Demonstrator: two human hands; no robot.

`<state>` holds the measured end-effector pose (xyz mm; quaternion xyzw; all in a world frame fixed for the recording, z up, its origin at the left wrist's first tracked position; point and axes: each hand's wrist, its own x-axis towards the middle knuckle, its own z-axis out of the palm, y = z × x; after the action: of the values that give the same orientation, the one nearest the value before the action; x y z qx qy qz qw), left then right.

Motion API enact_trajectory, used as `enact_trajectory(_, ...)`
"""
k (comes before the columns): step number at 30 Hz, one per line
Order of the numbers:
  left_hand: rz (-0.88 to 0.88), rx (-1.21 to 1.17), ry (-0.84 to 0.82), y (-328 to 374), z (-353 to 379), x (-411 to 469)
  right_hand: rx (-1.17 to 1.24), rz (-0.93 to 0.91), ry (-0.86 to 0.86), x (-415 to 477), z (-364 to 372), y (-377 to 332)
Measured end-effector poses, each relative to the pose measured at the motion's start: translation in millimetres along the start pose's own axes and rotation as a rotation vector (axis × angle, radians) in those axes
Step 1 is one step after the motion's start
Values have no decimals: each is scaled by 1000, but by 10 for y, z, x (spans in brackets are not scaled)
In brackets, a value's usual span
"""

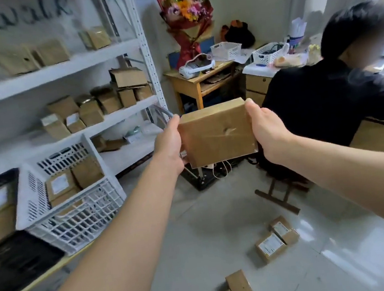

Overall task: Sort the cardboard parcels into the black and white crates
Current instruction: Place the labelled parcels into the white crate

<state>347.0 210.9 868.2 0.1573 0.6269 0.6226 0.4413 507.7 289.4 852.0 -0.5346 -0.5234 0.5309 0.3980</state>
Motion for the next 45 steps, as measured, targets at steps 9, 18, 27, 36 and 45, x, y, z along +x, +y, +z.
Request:
enact_trajectory(9, 97, -81, 263, 148, -755, -590, 143, 52, -352, -370, 614, -389)
enact_trajectory(18, 204, -203, 372, 135, -1812, -804, 52, 143, -550, -783, 1788, -387)
enact_trajectory(27, 134, -246, 586, 311, -3406, -246, -12, 23, -632, -1101, 3564, -370)
enact_trajectory(36, 151, -355, 505, 740, -4476, 448, -6, 4, -642, -1056, 4834, -565)
enact_trajectory(45, 136, -328, 489, 1083, -4783, 1600, -14, 48, -698, -224, 5705, -742)
